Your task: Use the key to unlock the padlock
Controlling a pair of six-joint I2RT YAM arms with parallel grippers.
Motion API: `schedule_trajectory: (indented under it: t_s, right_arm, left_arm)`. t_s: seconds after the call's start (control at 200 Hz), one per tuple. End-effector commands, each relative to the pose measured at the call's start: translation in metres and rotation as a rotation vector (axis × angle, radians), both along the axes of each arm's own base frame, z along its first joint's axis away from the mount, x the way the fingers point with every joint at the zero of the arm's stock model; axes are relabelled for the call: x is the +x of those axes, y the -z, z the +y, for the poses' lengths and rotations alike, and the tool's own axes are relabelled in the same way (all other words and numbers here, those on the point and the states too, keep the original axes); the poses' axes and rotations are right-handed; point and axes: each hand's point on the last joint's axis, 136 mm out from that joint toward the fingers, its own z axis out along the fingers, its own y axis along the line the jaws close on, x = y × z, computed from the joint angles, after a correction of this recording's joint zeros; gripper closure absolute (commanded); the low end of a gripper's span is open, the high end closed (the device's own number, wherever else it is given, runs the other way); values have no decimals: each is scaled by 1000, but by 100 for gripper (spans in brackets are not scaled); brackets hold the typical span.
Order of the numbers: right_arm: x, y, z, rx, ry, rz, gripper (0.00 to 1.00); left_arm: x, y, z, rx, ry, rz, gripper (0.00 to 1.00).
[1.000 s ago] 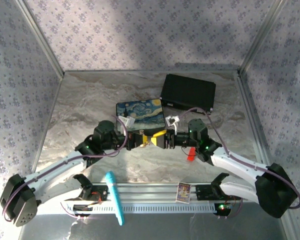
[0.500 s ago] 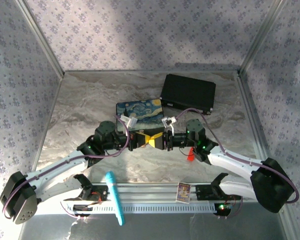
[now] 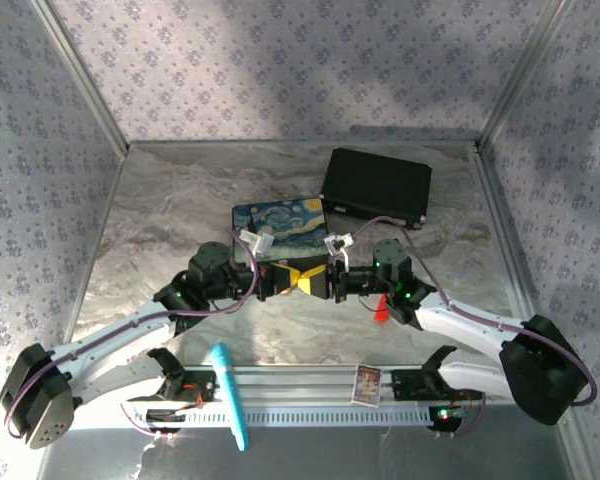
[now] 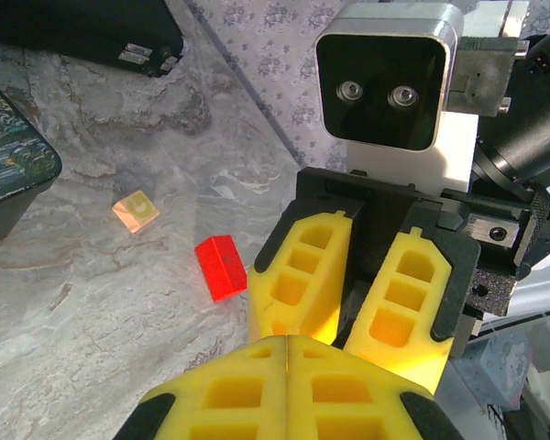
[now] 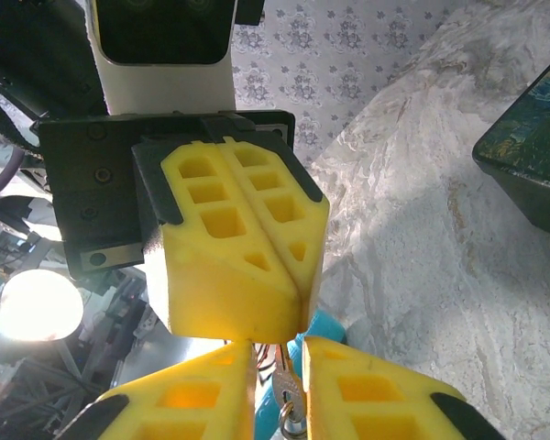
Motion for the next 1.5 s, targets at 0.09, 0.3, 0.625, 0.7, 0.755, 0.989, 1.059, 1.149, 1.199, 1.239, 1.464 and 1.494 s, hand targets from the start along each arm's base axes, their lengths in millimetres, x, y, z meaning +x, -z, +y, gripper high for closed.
schedule_trajectory:
  t_s: [0.09, 0.3, 0.625, 0.7, 0.755, 0.989, 1.059, 1.149, 1.199, 1.239, 1.464, 1.494]
  right_arm:
    - [-3, 7, 0, -10, -8, 18, 78]
    - [-3, 12, -1, -20, -4, 29, 75]
    - [0, 5, -9, 14, 27, 13, 84]
    - [-1, 6, -10, 12, 21, 16, 86]
    - [-1, 6, -10, 14, 21, 15, 87]
    - [0, 6, -13, 25, 38, 10, 97]
    - [1, 6, -13, 23, 40, 10, 98]
    - [2, 6, -14, 17, 49, 13, 100]
    - [3, 9, -14, 4, 55, 18, 100]
    - [4, 11, -14, -6, 56, 20, 100]
    - [15, 36, -18, -101, 125, 71, 100]
    - [19, 44, -21, -130, 152, 89, 100]
  left_arm:
    - [-2, -26, -5, -81, 6, -65, 100]
    - [-2, -29, -5, -97, 1, -61, 100]
    - [-1, -25, -7, -88, 1, -54, 100]
    - [0, -26, -6, -88, -3, -55, 100]
    - [0, -25, -6, -87, -7, -53, 100]
    - [3, -19, -6, -70, -20, -43, 100]
    - [4, -16, -5, -61, -27, -40, 100]
    - [6, -12, -4, -41, -42, -36, 100]
    - [9, -10, -2, -29, -62, -31, 97]
    - [11, -9, -1, -27, -72, -33, 85]
    - [27, -5, 14, 6, -211, -31, 0]
    - [29, -1, 17, 19, -233, -25, 0]
